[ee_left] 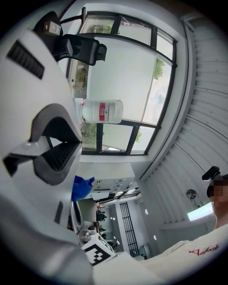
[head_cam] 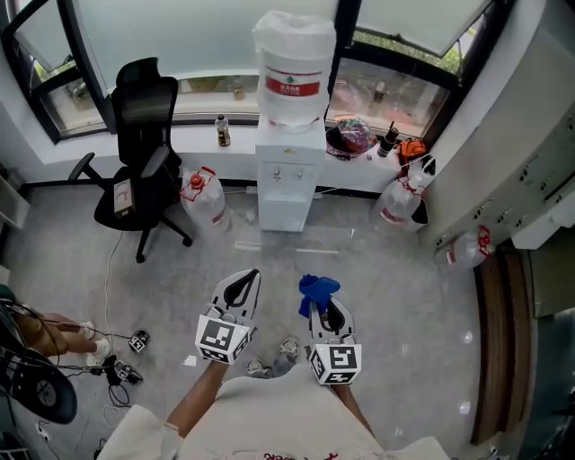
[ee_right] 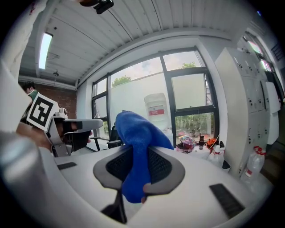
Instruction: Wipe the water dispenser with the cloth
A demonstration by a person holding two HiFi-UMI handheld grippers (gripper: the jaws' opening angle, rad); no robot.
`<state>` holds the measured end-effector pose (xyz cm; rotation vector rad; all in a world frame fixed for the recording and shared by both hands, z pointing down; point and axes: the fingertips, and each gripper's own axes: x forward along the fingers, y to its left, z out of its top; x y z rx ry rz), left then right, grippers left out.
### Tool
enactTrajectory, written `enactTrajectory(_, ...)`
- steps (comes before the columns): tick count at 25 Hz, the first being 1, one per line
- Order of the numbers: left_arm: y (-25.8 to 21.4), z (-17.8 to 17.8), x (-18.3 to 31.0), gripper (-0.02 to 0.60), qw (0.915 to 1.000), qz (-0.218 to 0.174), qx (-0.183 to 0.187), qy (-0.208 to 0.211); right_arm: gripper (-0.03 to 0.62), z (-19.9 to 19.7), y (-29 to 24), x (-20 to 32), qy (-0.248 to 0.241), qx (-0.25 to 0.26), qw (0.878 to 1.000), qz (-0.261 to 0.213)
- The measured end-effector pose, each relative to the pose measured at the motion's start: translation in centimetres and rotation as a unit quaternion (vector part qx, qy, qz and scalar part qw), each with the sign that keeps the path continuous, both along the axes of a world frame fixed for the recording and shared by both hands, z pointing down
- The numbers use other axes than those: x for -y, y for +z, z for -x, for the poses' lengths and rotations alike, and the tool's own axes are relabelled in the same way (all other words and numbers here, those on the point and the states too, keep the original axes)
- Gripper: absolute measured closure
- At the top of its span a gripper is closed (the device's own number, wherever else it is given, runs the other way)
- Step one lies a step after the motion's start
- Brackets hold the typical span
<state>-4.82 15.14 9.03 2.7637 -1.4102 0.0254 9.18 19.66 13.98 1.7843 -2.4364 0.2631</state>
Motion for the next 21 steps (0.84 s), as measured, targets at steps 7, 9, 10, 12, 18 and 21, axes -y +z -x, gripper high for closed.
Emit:
enactTrajectory(7,-0.7,0.0,0.6,0.571,0.9999,-0.005,-0.010,0.005,0.499,0.2,-1.4,1.2,0.004,-0.007,1.000,-0.016)
enactTrajectory(9,-0.6,-0.1,0.6,0.571,0.9999,-0.005,-0.011,0.005,0.499,0.0,-1.4,1.5,0.005,-0.010,1.000,-0.019)
enactTrajectory(10,-0.5,-0.1,0.7,0.571,0.9999,-0.005,-0.012,0.004,0.499,0.0,-1.4,1.6,0.004,-0.011,1.000,-0.019)
enactTrajectory(12,-0.2,-0.1,0.5,0.571,0.9999,-0.003,-0.013,0.001,0.499,0.1,-1.2,1.6,0.000,-0.010,1.000,-0.019)
enactTrajectory(18,-0.5,-0.1,0.4,0.571,0.9999,-0.002,-0.016,-0.007,0.499,0.4,-1.4,1.8,-0.009,-0.011,1.000,-0.017)
enactTrajectory(21,-0.6,0.0,0.2,0.571,0.9998,-0.003,-0.017,-0.009,0.499,0.5,-1.4,1.8,-0.013,-0.013,1.000,-0.017)
